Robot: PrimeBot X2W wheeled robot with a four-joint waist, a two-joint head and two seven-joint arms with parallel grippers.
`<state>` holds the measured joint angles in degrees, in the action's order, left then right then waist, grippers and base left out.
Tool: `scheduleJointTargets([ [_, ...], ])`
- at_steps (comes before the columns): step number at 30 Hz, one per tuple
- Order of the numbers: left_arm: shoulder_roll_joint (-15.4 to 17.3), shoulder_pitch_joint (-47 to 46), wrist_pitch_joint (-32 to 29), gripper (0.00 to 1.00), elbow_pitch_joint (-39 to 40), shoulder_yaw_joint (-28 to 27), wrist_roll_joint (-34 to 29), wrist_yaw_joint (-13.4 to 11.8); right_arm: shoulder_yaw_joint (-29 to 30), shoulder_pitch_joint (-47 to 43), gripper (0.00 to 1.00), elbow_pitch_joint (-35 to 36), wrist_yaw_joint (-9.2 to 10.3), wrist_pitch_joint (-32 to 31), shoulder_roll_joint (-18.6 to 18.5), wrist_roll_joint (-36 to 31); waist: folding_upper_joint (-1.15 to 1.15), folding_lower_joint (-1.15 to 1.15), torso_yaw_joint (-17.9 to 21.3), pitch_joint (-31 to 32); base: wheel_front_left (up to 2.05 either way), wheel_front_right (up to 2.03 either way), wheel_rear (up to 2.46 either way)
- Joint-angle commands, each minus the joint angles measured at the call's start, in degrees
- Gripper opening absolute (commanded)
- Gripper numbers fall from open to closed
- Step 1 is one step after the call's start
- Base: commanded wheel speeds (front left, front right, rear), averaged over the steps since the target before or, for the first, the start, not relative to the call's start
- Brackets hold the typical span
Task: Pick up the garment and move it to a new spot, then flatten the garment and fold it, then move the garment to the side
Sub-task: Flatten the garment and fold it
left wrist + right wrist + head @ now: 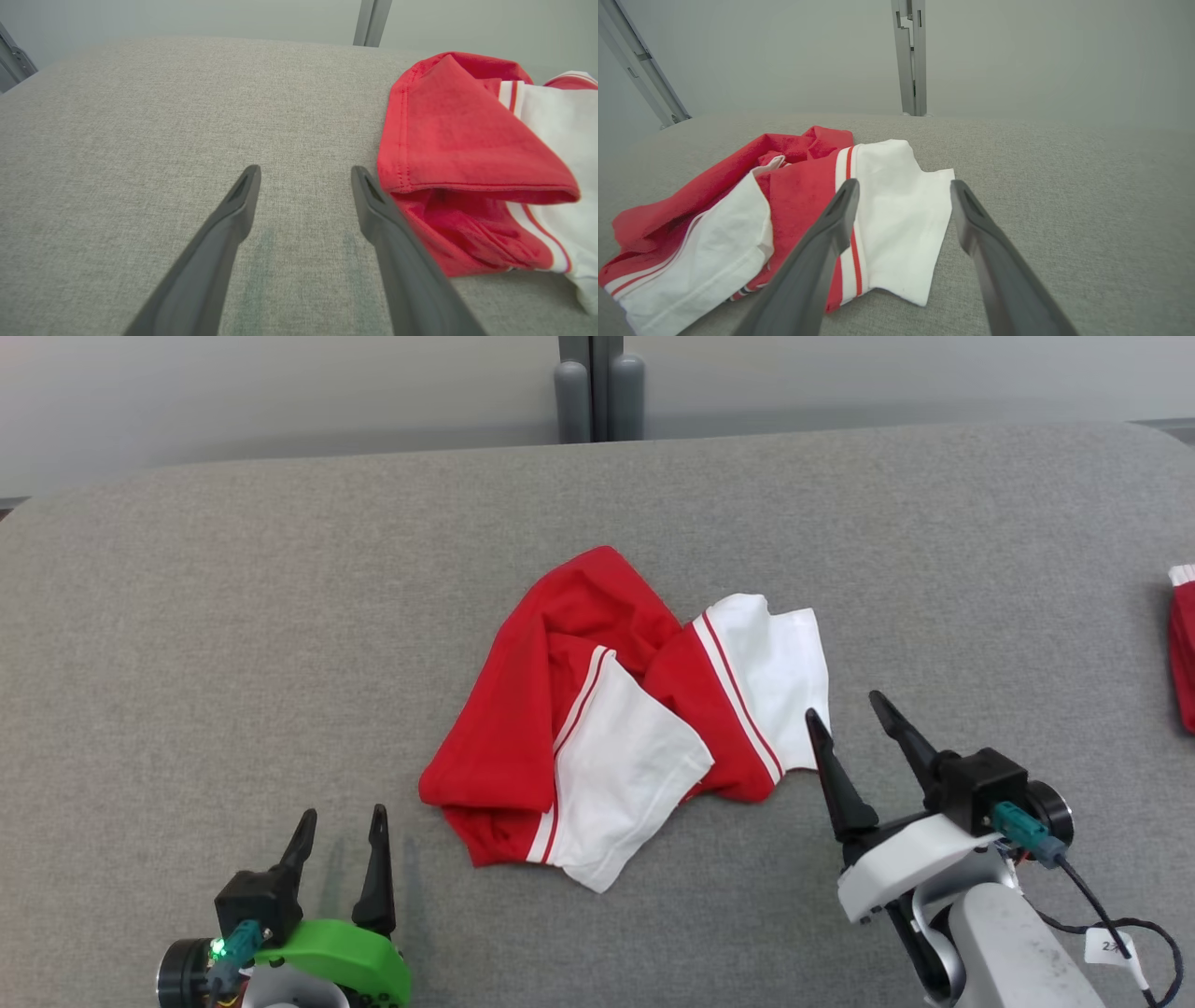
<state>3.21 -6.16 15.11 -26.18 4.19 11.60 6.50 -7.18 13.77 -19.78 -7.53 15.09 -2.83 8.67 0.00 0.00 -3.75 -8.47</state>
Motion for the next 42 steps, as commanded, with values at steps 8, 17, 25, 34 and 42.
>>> scheduleJointTargets([
  [8, -0.2, -1.8, 0.0, 1.0, 1.8, 2.2, 1.1, 0.4, -9.7, 3.1, 1.0, -4.1, 0.09, 0.1, -0.2, 1.5, 0.0, 0.0, -2.7, -0.9, 0.0, 0.0, 0.0],
  [17, -0.2, -1.7, 0.0, 1.0, 2.4, 3.7, 2.3, 0.5, -12.9, 6.4, 0.99, -10.8, 0.09, 0.1, -0.3, 1.1, 0.0, 0.0, -4.9, -1.8, 0.0, 0.0, 0.0],
  [25, -0.2, -1.5, 0.0, 1.0, 2.8, 3.5, 2.6, 0.5, -13.5, 5.7, 0.0, -10.3, 0.09, 0.1, -0.2, 1.2, 0.0, 0.0, -5.0, -2.3, 0.0, 0.0, 0.0],
  [34, -0.2, -2.6, 0.0, 1.0, 3.0, 5.0, 3.5, 0.4, -10.0, 10.4, 0.0, -7.0, 0.09, 0.1, -0.3, -1.1, 0.0, 0.0, -4.8, -2.2, 0.0, 0.0, 0.0],
  [42, -0.2, -1.1, 0.0, 1.0, 2.8, 5.0, 3.5, 0.1, -2.7, 17.2, 0.0, -0.2, 0.09, 0.1, -0.3, -5.3, 0.0, 0.0, -3.3, -0.7, 0.0, 0.0, 0.0],
])
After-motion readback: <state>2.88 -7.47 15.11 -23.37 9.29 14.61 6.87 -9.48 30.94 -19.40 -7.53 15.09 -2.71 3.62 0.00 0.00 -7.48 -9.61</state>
